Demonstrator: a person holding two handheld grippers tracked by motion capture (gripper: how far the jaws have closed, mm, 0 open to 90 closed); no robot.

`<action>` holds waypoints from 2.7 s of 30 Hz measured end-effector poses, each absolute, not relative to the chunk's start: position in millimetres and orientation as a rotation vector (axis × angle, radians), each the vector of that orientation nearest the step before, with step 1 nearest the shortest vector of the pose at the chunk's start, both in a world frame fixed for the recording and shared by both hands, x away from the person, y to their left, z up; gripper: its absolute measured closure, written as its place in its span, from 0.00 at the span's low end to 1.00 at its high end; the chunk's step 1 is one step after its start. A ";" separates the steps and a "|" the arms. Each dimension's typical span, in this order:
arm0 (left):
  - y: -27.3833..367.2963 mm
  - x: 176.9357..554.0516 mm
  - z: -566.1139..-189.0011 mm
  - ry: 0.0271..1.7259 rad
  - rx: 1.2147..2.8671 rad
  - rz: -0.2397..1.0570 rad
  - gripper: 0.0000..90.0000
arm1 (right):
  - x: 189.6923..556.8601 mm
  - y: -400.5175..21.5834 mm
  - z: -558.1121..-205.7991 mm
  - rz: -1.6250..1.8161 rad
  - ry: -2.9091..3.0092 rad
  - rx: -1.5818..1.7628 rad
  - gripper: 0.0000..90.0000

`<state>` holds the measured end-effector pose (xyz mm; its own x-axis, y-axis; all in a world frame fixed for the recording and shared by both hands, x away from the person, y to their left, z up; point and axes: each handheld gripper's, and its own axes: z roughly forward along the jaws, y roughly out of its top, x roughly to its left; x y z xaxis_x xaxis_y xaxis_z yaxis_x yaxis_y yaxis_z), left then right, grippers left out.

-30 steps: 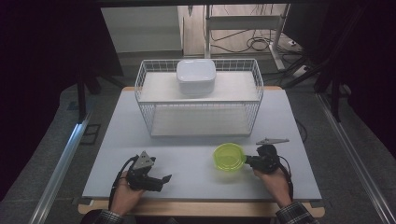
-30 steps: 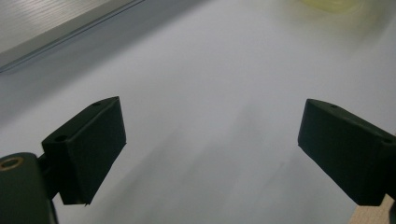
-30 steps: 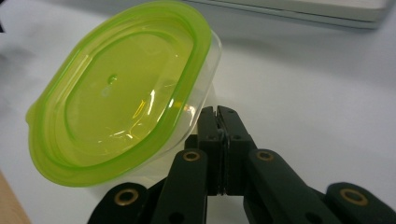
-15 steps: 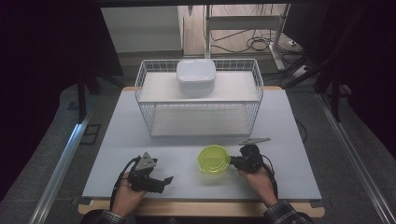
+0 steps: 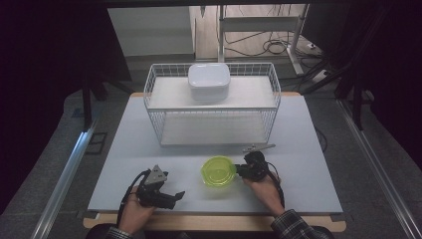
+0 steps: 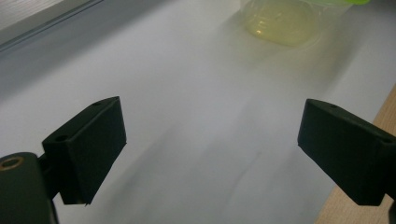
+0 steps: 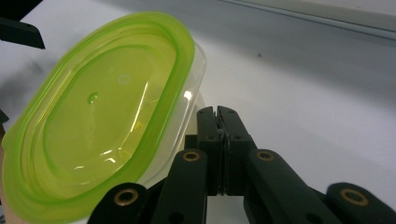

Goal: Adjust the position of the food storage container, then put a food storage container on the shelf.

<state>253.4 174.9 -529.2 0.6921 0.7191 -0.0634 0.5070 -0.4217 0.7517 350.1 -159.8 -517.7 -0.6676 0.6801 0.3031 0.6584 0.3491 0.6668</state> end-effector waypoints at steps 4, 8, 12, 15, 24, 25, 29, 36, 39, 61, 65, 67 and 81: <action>175.0 252.7 -529.0 0.934 2.114 0.344 0.08 | 354.6 -149.3 -519.7 1.267 2.573 1.260 0.98; 175.7 252.2 -528.7 0.936 2.111 0.344 0.09 | 358.6 -138.8 -521.7 1.269 2.587 1.244 0.98; 176.8 251.8 -526.8 0.950 2.108 0.328 0.09 | 359.3 -134.9 -521.6 1.226 2.590 1.197 0.96; 178.7 251.2 -524.9 0.965 2.092 0.313 0.09 | 358.5 -139.5 -517.5 1.180 2.557 1.161 0.91; 182.4 247.2 -523.7 0.969 2.096 0.324 0.09 | 348.5 -159.6 -503.0 1.085 2.485 1.111 0.68; 182.3 246.7 -524.0 0.972 2.105 0.331 0.08 | 346.6 -162.6 -500.8 1.081 2.478 1.105 0.65; 182.5 245.3 -524.4 0.980 2.115 0.348 0.06 | 339.7 -175.6 -492.8 1.068 2.448 1.079 0.51; 185.9 240.7 -522.7 0.987 2.105 0.381 0.05 | 330.2 -188.7 -486.9 1.096 2.398 1.041 0.28; 187.6 238.9 -523.1 0.986 2.099 0.390 0.04 | 326.5 -189.9 -486.6 1.123 2.378 1.040 0.22; 187.3 236.9 -526.4 0.966 2.110 0.393 0.04 | 318.9 -195.5 -496.3 1.142 2.422 1.001 0.06; 186.1 236.9 -526.9 0.961 2.117 0.397 0.04 | 321.6 -194.3 -497.6 1.160 2.443 1.008 0.06; 185.8 237.0 -527.5 0.960 2.120 0.394 0.04 | 322.8 -192.8 -497.0 1.161 2.455 1.017 0.06; 185.2 237.3 -528.5 0.951 2.135 0.411 0.04 | 333.9 -175.9 -485.3 1.220 2.501 1.135 0.16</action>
